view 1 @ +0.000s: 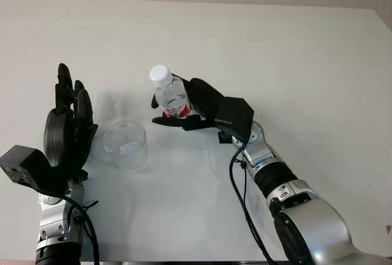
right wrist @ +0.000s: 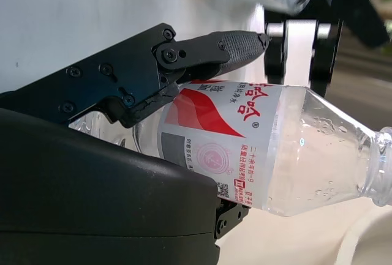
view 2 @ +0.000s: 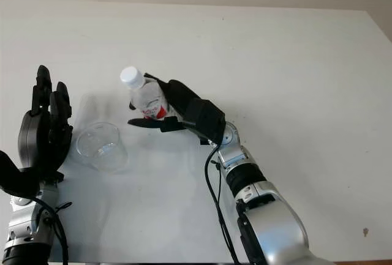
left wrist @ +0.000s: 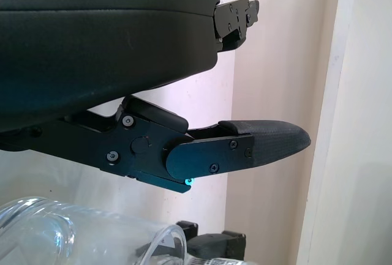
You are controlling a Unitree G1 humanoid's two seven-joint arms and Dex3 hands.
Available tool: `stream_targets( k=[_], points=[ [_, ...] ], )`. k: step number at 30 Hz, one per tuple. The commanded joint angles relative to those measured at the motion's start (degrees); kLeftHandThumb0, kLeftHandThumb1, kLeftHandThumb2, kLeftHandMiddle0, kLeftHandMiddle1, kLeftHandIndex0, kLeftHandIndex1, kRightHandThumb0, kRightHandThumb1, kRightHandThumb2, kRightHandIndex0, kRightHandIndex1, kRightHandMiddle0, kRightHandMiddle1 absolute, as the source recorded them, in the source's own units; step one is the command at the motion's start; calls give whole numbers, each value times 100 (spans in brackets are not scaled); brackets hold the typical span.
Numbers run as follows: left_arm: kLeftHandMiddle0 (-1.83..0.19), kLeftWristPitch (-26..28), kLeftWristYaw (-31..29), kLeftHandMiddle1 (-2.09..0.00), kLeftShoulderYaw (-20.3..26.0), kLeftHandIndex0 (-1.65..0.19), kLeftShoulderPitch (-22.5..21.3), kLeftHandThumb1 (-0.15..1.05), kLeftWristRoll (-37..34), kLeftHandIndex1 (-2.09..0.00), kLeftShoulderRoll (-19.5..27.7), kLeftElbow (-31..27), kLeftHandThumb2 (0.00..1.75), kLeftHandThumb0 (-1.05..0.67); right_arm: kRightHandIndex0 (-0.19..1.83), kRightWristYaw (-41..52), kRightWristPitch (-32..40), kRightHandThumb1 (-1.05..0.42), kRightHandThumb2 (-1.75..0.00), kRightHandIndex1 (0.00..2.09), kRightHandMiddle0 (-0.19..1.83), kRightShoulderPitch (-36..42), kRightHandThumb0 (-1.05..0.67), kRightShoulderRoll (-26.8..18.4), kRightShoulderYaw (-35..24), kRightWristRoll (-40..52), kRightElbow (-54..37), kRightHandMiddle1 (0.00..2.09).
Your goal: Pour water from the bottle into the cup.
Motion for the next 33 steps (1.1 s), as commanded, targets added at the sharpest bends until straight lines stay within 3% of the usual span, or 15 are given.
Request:
stream_targets(
  k=[1,4,7,11,15,23,33],
  points=[
    [19,-56,-37,0,27,19,2,105,-37,0,4,85,51,-76,183,-207,-72,-105,-57,209,183,-155,-38,-66,-58,-32,45,209],
    [19,-67,-62,0,33,19,-21,105,-38,0,10,111,51,-76,183,-470,-182,-105,-57,209,179,-389,-34,-162,-109,-70,179,209],
    [19,-79,-55,0,30,19,-49,105,-25,0,5,131,51,-76,180,-766,-333,-105,-54,209,161,-704,-32,-336,-55,-262,410,209],
    [19,-81,-67,0,25,19,-66,105,-34,0,-5,139,52,-76,139,-1245,-559,-105,-46,209,109,-1117,-35,-576,138,-713,687,209],
    [19,-84,-15,0,7,19,-55,105,6,0,-30,93,52,-75,116,-2231,-811,-105,-38,209,85,-1489,-39,-865,735,-1746,741,209],
    [19,-124,-30,0,1,19,-79,105,5,0,-46,153,52,-76,114,-3996,-992,-105,-27,209,83,-1929,-41,-1051,1735,-3239,886,209],
    [19,-136,30,0,-27,19,-115,105,35,0,-82,197,52,-76,117,-5436,-1085,-105,-23,209,89,-2204,-45,-1059,2430,-4035,1060,209]
  ],
)
